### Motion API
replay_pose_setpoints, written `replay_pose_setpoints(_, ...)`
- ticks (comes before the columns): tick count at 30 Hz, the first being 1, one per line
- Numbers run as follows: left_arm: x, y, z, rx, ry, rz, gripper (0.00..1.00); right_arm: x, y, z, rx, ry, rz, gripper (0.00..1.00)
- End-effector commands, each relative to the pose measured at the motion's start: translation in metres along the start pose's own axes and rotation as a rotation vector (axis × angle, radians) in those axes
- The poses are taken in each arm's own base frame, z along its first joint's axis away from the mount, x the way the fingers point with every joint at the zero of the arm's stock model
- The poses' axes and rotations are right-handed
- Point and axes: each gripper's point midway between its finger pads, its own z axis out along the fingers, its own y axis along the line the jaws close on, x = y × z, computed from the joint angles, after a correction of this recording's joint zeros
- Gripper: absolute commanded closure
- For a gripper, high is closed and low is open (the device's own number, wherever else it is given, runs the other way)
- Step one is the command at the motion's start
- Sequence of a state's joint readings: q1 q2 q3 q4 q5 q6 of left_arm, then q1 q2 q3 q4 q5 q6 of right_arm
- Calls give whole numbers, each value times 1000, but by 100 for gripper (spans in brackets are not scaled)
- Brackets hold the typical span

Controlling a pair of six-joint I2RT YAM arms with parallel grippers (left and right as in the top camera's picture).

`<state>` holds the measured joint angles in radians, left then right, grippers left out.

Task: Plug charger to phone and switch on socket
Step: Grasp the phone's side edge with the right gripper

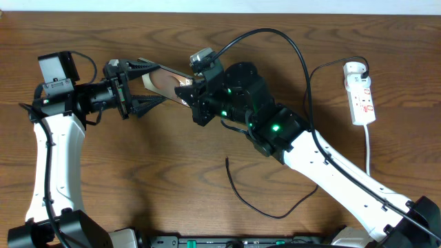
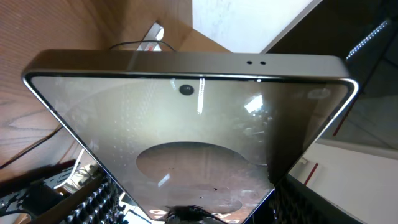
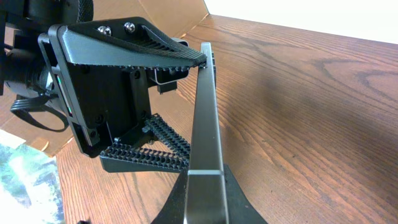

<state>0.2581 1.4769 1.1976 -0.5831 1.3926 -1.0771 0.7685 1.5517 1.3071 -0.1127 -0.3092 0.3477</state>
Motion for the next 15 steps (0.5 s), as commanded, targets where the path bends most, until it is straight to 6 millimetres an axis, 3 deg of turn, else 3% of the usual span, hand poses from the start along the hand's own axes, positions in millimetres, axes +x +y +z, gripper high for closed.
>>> replay_pose_setpoints(1,23,-15,5,19,74,54,93,-3,39,0,-148,4,-59,99)
replay_pose_setpoints(2,23,-15,5,19,74,54,93,-2,40,0,-148,5,-59,99)
replay_pose_setpoints(8,23,-15,5,19,73,54,32,-2,39,0,-148,5,-59,99)
replay_pose_setpoints(10,23,-15,5,19,73,55,18,-3,39,0,-148,4,-59,99)
replay_pose_setpoints(15,23,-15,5,19,72,58,12,-2,40,0,-148,5,-59,99)
